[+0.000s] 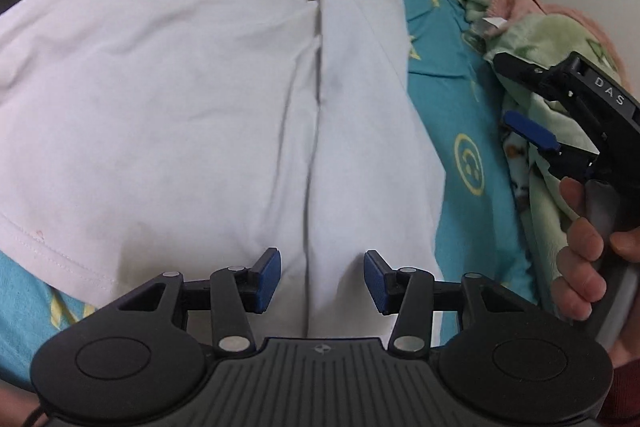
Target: Fold clothes
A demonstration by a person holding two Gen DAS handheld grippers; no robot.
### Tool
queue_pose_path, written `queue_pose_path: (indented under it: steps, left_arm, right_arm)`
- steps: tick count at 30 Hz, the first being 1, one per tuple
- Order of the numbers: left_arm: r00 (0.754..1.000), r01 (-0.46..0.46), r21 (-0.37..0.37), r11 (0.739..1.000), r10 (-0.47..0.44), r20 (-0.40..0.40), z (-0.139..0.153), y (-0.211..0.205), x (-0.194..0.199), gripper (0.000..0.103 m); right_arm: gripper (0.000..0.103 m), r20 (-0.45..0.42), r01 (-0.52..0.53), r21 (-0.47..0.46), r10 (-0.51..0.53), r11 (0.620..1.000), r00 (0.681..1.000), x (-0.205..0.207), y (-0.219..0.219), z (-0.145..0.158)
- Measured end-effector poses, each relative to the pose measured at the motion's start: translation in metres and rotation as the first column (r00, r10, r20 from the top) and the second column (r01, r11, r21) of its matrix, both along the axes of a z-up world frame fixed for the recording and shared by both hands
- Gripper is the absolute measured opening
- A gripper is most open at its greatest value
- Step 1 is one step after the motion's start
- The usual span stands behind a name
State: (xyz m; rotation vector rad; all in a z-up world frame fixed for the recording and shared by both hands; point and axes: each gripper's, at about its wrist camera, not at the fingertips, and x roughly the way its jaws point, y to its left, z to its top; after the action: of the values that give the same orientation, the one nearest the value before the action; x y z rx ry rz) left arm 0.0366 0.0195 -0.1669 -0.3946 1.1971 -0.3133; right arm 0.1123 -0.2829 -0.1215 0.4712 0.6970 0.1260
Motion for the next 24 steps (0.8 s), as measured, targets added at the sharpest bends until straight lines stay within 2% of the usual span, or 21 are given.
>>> queue_pose_path:
  steps: [2, 5, 7, 12, 15, 18, 20, 22, 24]
  left_arm:
    - [0.999, 0.027, -0.02, 0.999, -0.027, -0.026, -0.002, -0.002, -0.002, 0.046]
    - [0.997, 0.062, -0.004, 0.998, -0.062, -0.035, -0.002, -0.004, -0.007, 0.027]
    - [0.995, 0.091, -0.009, 0.996, -0.091, -0.05, -0.002, -0.005, -0.009, 0.002]
    - [0.987, 0.156, -0.022, 0.987, -0.157, -0.024, 0.027, 0.0, -0.011, 0.001]
    - [0.983, 0.175, 0.007, 0.985, -0.175, -0.05, 0.047, 0.009, -0.012, 0.0]
    - [0.983, 0.166, 0.081, 0.983, -0.159, -0.093, 0.046, 0.022, -0.011, 0.001]
    - [0.984, 0.143, 0.116, 0.983, -0.129, -0.12, 0.033, 0.028, -0.007, 0.001]
    - [0.985, 0.112, 0.104, 0.988, -0.097, -0.146, 0.022, 0.033, -0.001, 0.001]
    - [0.986, 0.098, 0.056, 0.994, -0.089, -0.142, 0.023, 0.037, 0.003, 0.002]
  right_arm:
    - [0.072, -0.004, -0.013, -0.018, 0.012, 1.0, 1.0, -0.008, 0.007, 0.001]
    - [0.072, -0.007, -0.033, -0.06, 0.033, 0.998, 0.999, -0.012, 0.017, 0.002]
    - [0.072, -0.013, -0.043, -0.084, 0.042, 0.996, 0.999, -0.012, 0.023, -0.001]
    - [0.072, -0.032, -0.068, -0.1, 0.065, 0.993, 0.997, -0.009, 0.031, -0.006]
    - [0.072, -0.03, -0.082, -0.1, 0.08, 0.992, 0.996, -0.008, 0.034, -0.007]
    - [0.072, -0.029, -0.095, -0.104, 0.092, 0.99, 0.995, -0.003, 0.04, -0.008]
    - [0.072, -0.034, -0.103, -0.107, 0.1, 0.989, 0.994, 0.0, 0.044, -0.01]
    - [0.072, -0.043, -0.113, -0.112, 0.109, 0.987, 0.993, 0.002, 0.049, -0.012]
    - [0.072, -0.048, -0.125, -0.12, 0.12, 0.985, 0.992, 0.001, 0.053, -0.013]
